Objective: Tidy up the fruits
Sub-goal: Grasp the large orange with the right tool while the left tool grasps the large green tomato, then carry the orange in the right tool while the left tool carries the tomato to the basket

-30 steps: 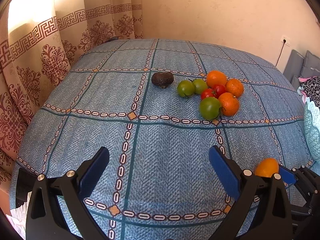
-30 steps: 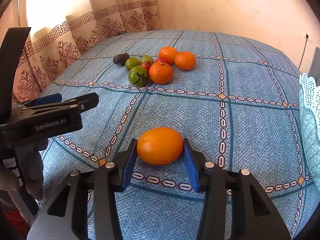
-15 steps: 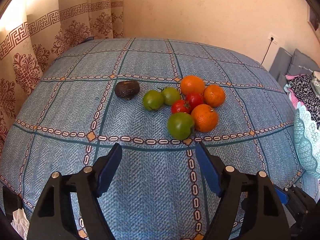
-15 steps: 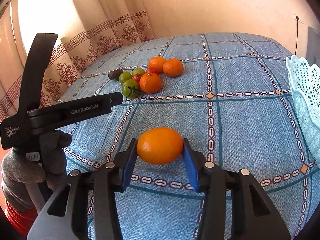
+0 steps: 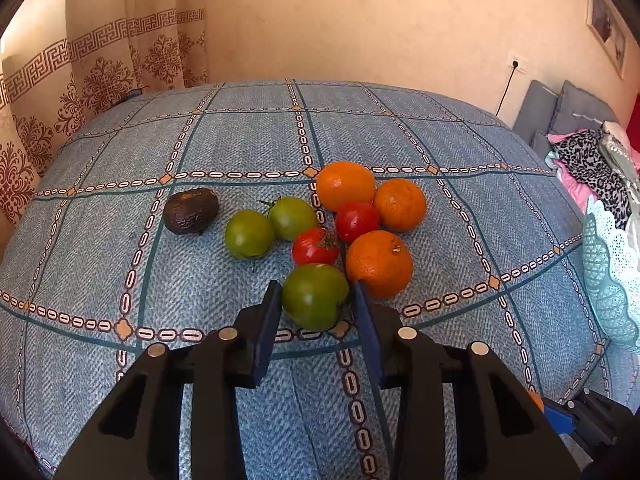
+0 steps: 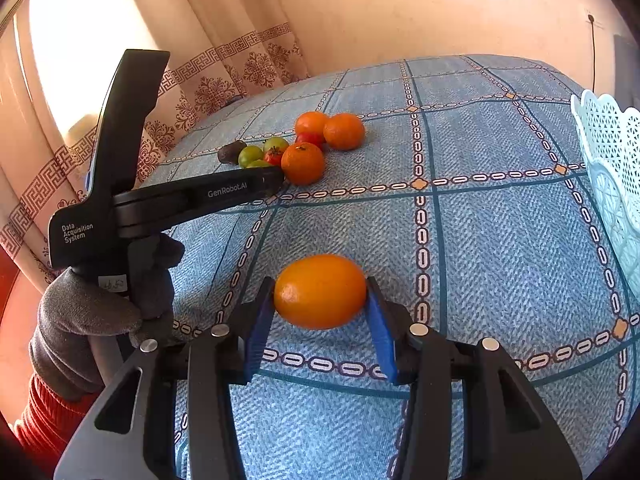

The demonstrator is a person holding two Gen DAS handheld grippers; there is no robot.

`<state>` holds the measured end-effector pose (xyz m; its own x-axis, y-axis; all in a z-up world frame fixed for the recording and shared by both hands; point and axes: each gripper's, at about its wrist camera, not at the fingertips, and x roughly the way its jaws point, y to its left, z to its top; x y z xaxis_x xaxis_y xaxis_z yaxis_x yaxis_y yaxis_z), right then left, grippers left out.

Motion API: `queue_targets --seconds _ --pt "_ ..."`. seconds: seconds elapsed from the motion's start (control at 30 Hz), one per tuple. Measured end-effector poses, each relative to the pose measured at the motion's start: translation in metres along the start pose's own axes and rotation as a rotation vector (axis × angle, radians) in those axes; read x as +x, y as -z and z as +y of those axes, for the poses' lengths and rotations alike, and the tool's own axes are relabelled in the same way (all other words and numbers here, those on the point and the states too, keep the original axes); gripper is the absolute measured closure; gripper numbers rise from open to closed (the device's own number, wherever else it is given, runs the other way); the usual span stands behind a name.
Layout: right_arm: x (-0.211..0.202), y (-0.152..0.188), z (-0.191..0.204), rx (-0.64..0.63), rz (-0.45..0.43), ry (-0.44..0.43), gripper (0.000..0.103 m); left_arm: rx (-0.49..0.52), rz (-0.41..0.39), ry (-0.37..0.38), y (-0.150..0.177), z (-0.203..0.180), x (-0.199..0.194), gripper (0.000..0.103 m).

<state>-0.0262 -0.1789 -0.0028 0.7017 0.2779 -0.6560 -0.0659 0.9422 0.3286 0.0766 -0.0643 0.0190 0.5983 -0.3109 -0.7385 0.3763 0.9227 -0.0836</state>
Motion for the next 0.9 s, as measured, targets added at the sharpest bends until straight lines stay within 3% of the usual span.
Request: queue_targets --seconds 0.27,0.6,0.9 --pt "-0.002 0.002 -0.002 0.011 -0.012 -0.006 0.057 -0.032 -0.027 0.015 0.016 0.007 -0.015 0.068" --pt "-0.014 0.001 -0.003 0.019 -0.046 0.014 0.057 -0.005 -0.120 -0.084 0.023 -0.004 -0.051 0.069" --pt "-0.032 -0.001 0.003 -0.003 -0.111 0.073 0.057 -0.043 -0.157 -0.086 0.038 -0.008 -0.081 0.068"
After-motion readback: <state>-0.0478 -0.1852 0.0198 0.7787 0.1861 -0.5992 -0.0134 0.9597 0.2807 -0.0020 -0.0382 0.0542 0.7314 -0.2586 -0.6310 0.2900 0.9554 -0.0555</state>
